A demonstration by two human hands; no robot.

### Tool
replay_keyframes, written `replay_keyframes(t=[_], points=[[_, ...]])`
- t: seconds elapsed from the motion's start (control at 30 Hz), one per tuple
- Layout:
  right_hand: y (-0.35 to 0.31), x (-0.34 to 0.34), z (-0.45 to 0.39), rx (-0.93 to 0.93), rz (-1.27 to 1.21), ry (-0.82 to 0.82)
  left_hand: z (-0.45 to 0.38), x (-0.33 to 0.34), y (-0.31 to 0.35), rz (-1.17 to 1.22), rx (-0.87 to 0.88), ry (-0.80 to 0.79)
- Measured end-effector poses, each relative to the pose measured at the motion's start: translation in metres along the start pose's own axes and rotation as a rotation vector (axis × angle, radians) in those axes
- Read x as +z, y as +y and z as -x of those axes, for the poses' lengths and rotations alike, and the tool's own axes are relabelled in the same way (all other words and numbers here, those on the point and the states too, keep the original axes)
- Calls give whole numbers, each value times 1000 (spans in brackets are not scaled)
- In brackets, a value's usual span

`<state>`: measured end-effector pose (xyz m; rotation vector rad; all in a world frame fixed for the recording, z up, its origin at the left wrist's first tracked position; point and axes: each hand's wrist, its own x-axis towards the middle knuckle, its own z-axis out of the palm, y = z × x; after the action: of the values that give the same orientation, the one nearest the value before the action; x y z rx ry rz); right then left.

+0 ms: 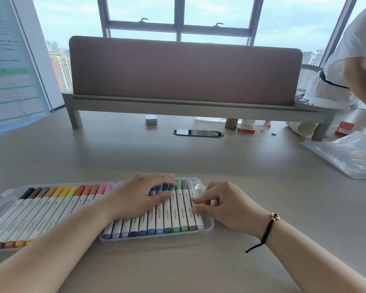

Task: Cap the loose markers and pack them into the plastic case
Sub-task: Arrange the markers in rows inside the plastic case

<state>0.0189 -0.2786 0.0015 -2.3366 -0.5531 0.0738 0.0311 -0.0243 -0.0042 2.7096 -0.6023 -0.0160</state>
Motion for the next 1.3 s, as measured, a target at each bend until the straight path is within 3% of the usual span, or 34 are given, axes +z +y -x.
replay_keyframes(t=[0.63,0.83,1.1,1.23,1.3], points=[[2,5,5,-29,52,62,0,4,-3,-1,16,5],[6,-9,2,104,25,238,-1,2,-1,-7,18,-5],[-3,-21,9,238,298,-101,0,2,6,-33,-3,12],[-9,-31,18,285,135,-348,-4,4,10,-50,-8,22],[-9,-32,20,282,39,-381,-9,4,13,-68,-20,11]])
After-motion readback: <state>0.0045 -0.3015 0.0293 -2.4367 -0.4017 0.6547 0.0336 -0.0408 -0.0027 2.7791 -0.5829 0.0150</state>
